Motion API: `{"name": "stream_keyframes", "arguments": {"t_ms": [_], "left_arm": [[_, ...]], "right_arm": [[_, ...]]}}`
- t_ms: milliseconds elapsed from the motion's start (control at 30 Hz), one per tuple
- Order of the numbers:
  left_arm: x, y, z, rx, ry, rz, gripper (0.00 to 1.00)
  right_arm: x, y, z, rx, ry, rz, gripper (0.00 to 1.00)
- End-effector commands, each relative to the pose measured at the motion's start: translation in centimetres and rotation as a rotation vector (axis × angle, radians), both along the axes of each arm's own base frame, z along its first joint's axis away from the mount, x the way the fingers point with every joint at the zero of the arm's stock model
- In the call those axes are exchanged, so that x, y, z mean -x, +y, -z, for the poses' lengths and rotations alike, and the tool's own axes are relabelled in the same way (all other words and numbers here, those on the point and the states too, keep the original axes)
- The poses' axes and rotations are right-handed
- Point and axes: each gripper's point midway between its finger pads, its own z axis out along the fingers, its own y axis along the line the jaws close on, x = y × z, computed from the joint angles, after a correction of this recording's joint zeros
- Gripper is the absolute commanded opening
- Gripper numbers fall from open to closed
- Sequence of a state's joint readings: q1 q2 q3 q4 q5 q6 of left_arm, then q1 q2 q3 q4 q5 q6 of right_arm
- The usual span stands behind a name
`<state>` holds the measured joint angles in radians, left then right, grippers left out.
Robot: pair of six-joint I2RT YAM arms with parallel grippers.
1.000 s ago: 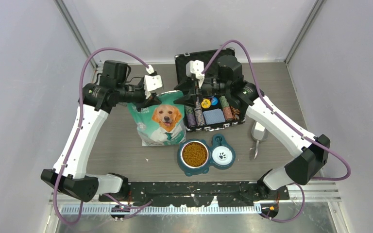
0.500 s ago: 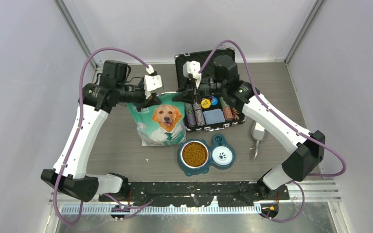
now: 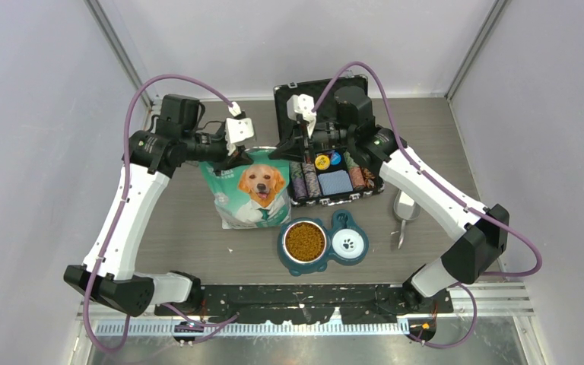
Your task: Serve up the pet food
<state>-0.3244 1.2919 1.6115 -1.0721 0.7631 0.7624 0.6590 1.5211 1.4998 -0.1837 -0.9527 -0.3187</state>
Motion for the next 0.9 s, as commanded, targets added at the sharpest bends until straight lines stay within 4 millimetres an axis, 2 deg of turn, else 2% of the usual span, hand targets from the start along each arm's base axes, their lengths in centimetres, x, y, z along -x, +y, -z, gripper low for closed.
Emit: {"name": "stream_keyframes", "arguments": {"t_ms": [0, 133, 267, 333, 367, 467, 500, 567, 700, 867], "left_arm": [[0.7, -0.5, -1.3, 0.041, 0.0, 0.022, 0.0], [0.8, -0.4, -1.4, 0.04, -0.005, 0.019, 0.0], [0.9, -0.3, -1.3, 0.037, -0.008, 0.015, 0.0], [0.9, -0.4, -1.3, 0.043, -0.008, 0.015, 0.0], [0.9, -0.4, -1.4, 0.05, -0.007, 0.016, 0.0], [1.0, -0.7, -1.7, 0.065, -0.004, 0.021, 0.0], [1.1, -0.7, -1.8, 0.068, -0.005, 0.023, 0.0], [1.2, -0.8, -1.8, 0.073, -0.005, 0.024, 0.0], [1.4, -0.8, -1.8, 0.072, -0.012, 0.028, 0.0], [1.3, -0.9, -1.5, 0.063, -0.016, 0.017, 0.0]], "right_arm": [[1.0, 0.3, -3.7, -0.086, -0.03, -0.039, 0.06], [0.2, 0.2, -4.6, -0.107, -0.007, 0.034, 0.05], [-1.9, -0.3, -5.9, -0.168, 0.042, 0.204, 0.05], [-2.9, -0.7, -5.9, -0.168, 0.059, 0.267, 0.05], [-2.9, -0.6, -5.6, -0.162, 0.052, 0.259, 0.05], [-0.4, 0.1, -4.5, -0.14, -0.005, 0.081, 0.1], [0.0, 0.4, -3.8, -0.121, -0.006, 0.049, 0.22], [0.4, 0.7, -2.4, -0.082, -0.019, 0.007, 0.31], [0.2, 1.3, -1.4, -0.055, -0.036, -0.012, 0.38], [0.5, 2.1, -1.9, -0.081, -0.071, -0.03, 0.39]]}}
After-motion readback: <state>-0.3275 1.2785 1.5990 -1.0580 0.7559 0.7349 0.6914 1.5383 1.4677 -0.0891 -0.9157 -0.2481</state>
